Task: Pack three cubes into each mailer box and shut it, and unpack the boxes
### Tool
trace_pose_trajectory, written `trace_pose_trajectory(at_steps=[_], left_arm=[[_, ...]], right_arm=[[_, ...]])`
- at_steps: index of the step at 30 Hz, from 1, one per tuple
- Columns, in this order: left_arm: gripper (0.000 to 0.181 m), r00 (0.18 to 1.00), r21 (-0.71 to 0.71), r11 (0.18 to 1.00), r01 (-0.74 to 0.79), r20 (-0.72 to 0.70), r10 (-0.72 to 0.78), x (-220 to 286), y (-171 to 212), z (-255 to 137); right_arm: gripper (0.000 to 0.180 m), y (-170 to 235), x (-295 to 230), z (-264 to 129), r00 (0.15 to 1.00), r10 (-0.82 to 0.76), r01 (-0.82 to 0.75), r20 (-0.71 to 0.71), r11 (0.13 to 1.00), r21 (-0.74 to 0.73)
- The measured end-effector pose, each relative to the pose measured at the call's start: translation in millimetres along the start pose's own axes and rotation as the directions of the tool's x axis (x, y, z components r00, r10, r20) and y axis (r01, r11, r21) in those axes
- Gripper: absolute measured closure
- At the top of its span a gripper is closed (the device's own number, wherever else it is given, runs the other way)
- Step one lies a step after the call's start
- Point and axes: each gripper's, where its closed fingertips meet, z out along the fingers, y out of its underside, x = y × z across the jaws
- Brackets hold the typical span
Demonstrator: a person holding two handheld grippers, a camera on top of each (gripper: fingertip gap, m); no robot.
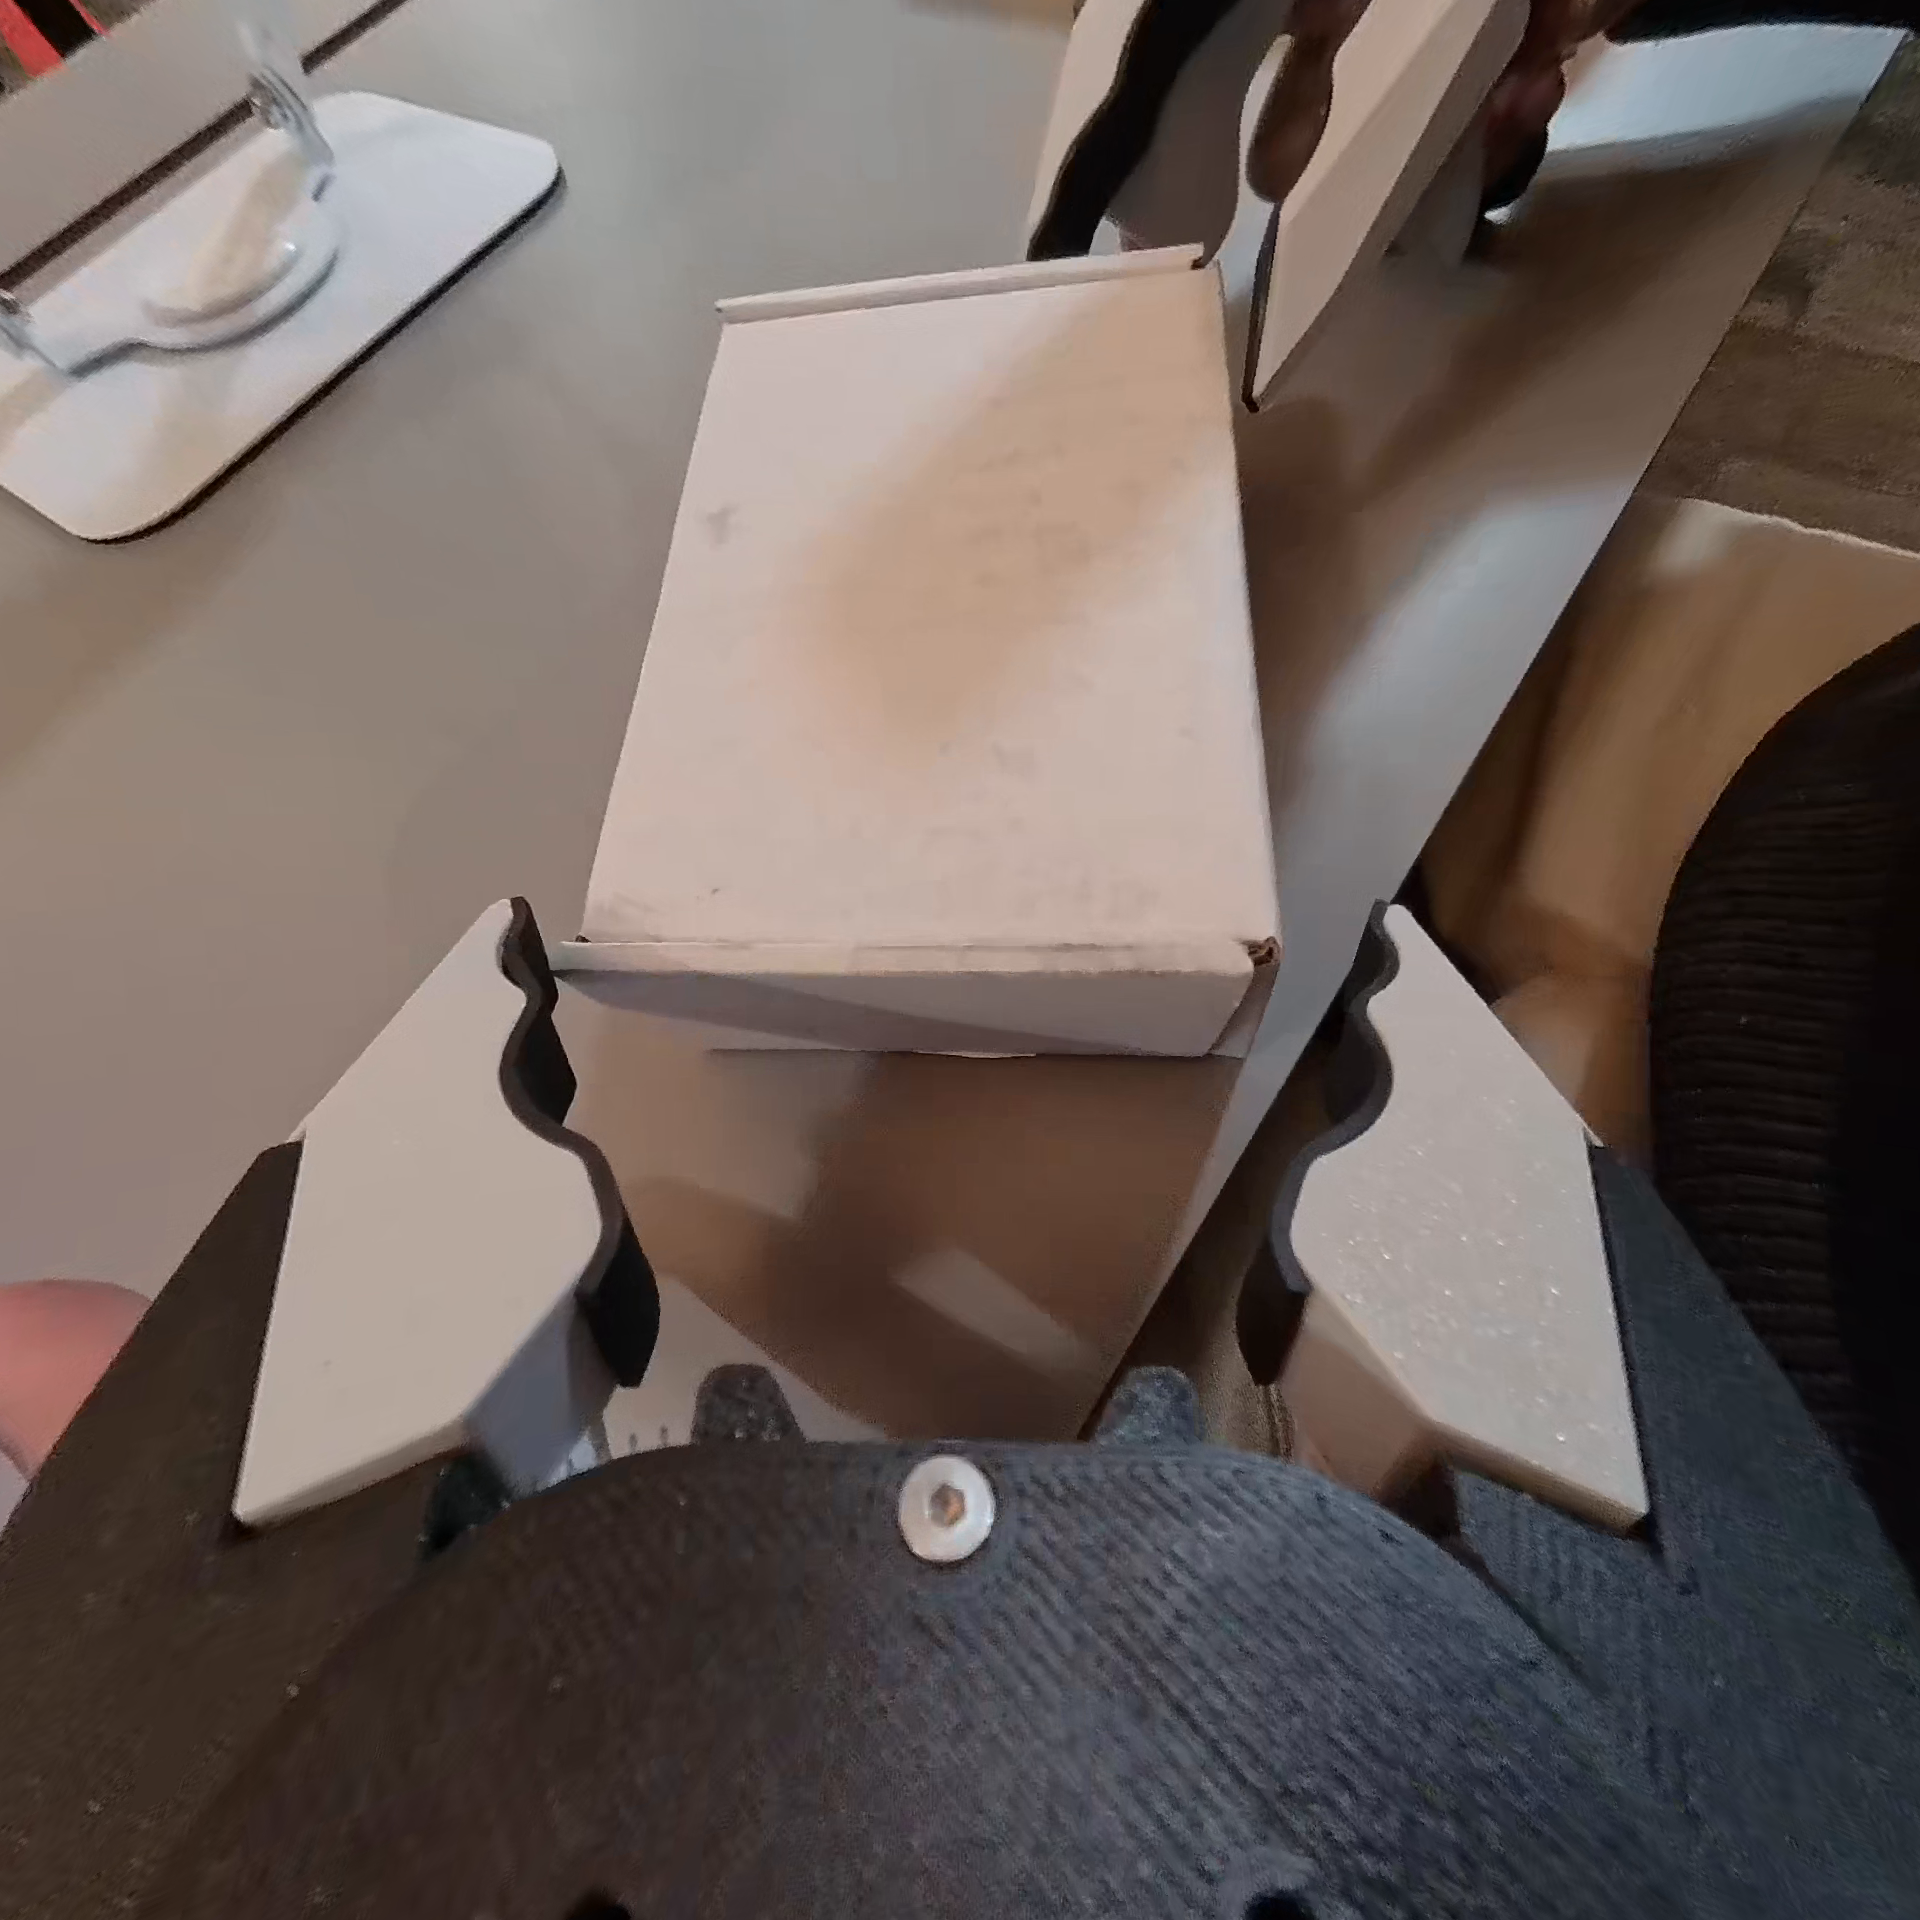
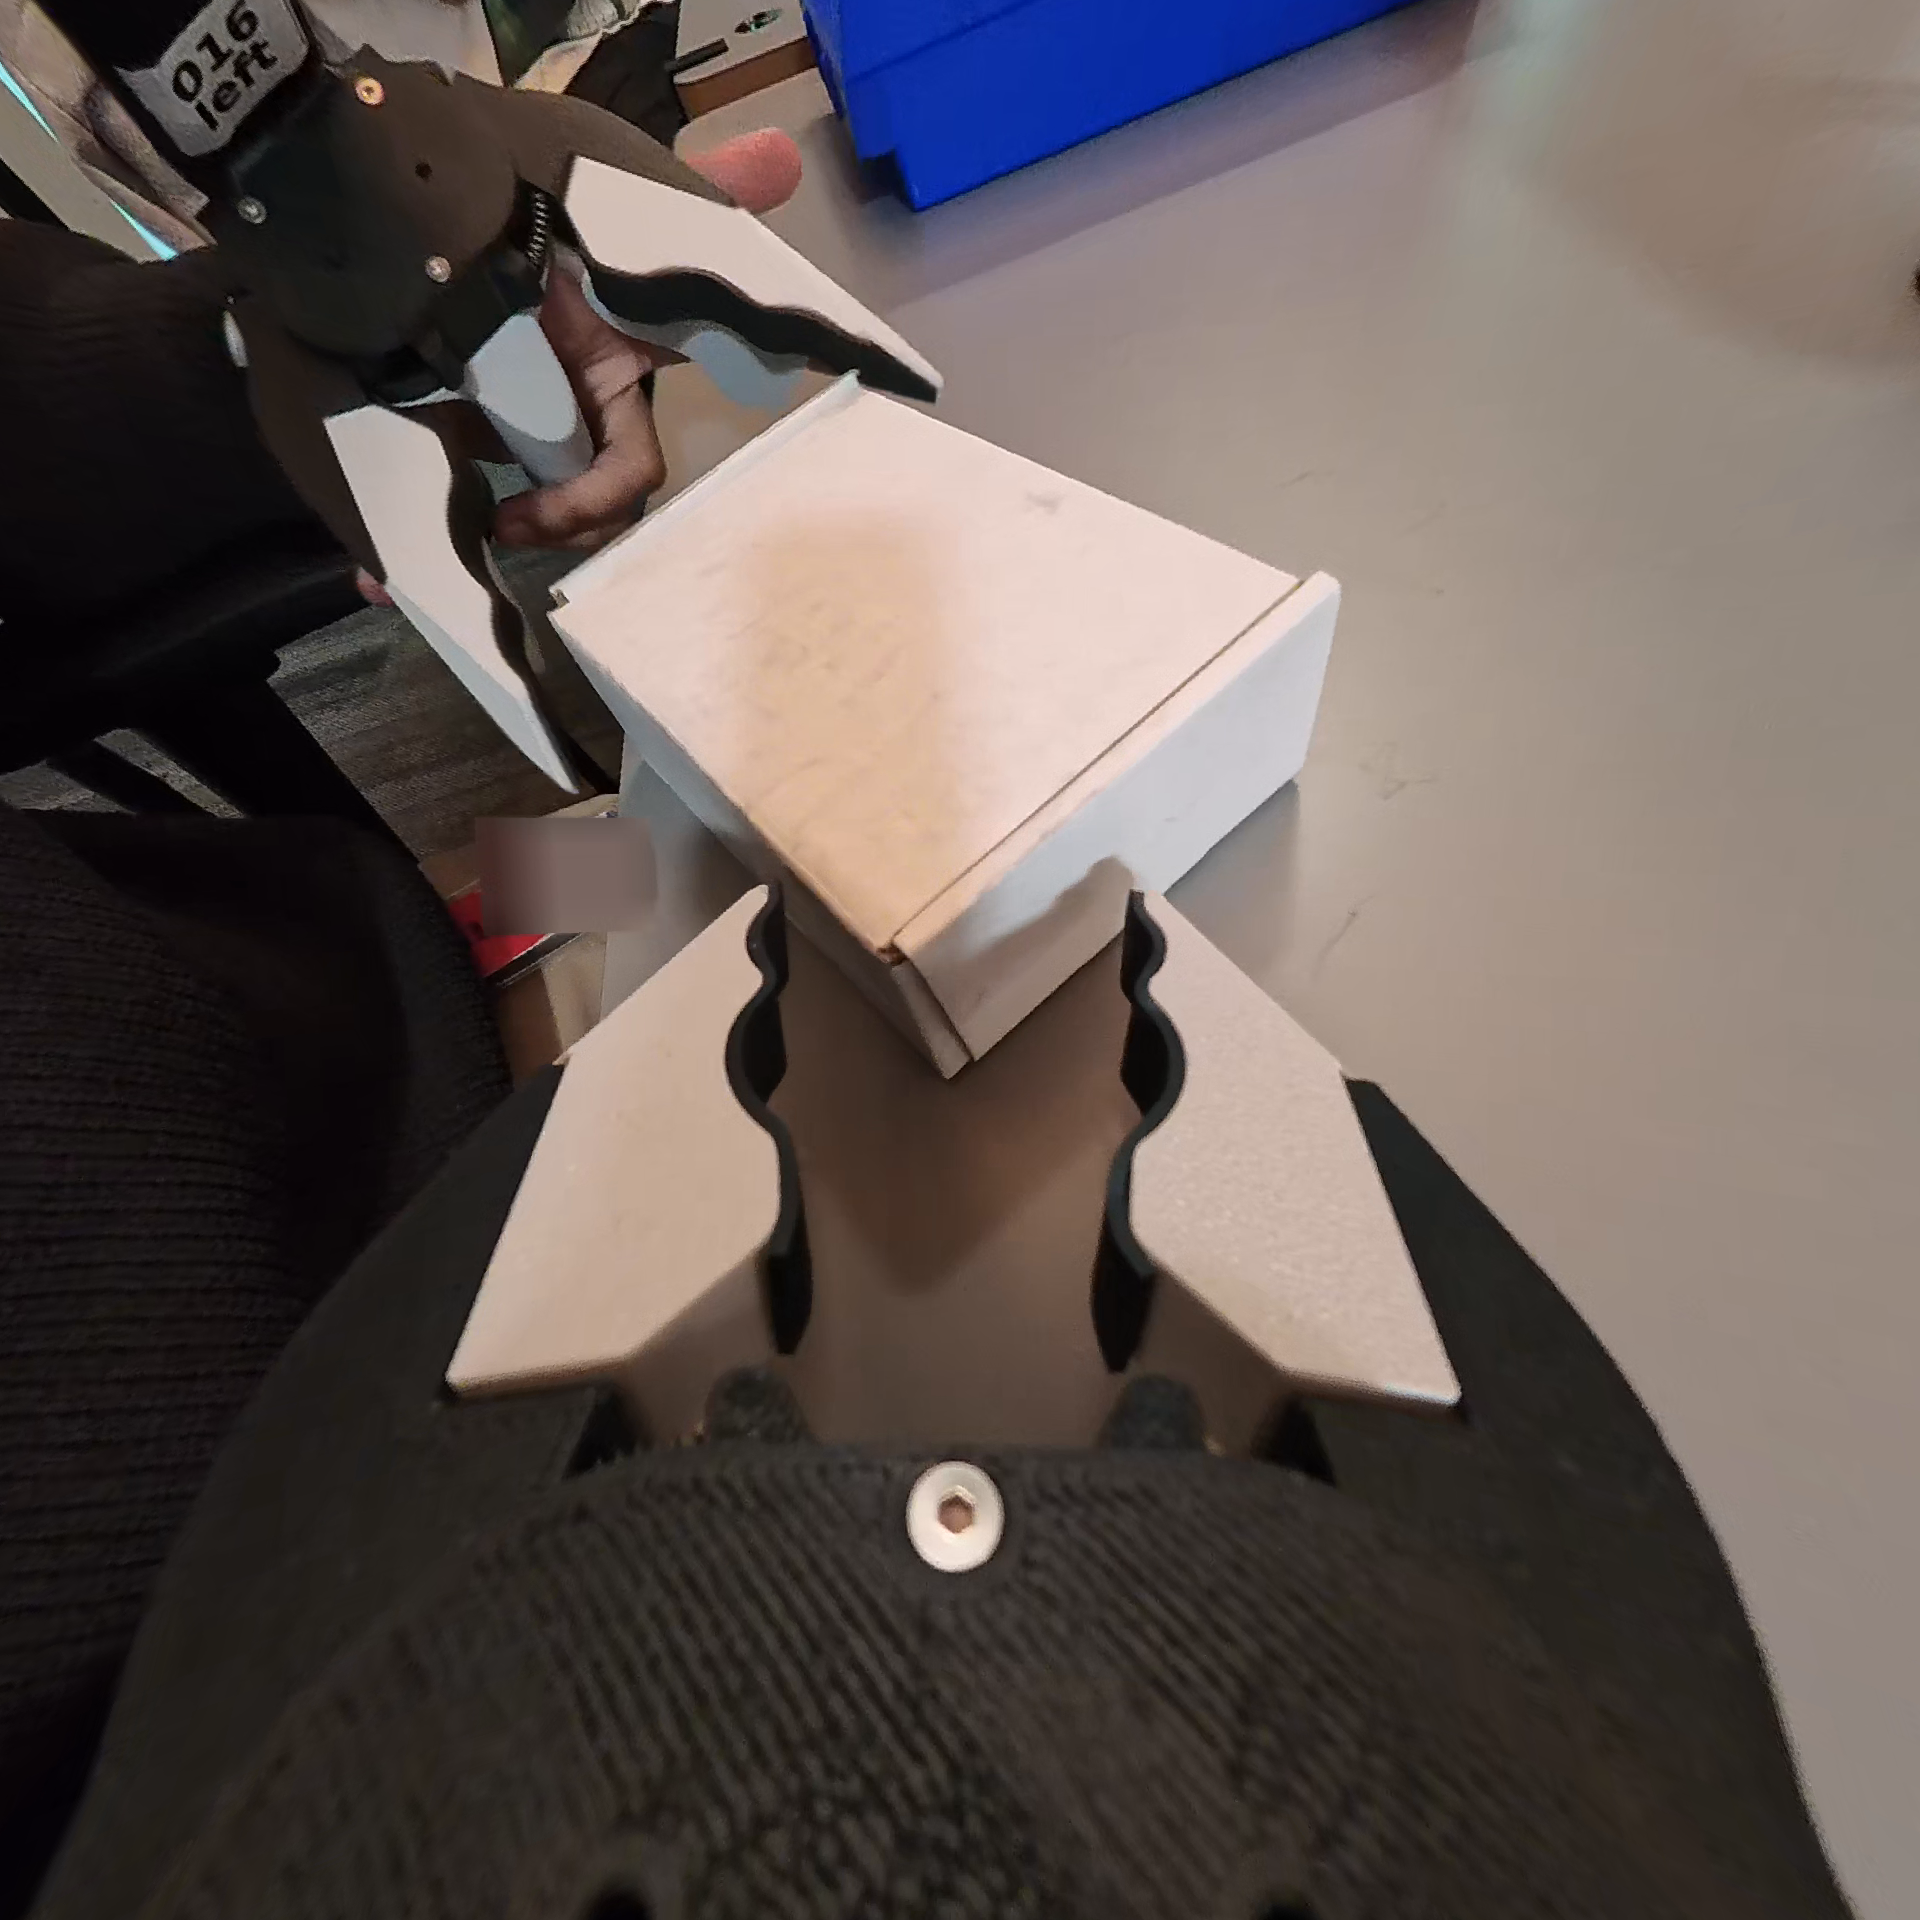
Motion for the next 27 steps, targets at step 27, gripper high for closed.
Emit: trace_pose_trajectory(at_steps=[27], left_arm=[[0.048,0.999,0.052,0.999,0.007,0.039,-0.009,-4.0,-7.8,0.1]], right_arm=[[0.117,-0.4,-6.7,4.3,1.0,-0.003,0.003,0.008,1.0,0.002]])
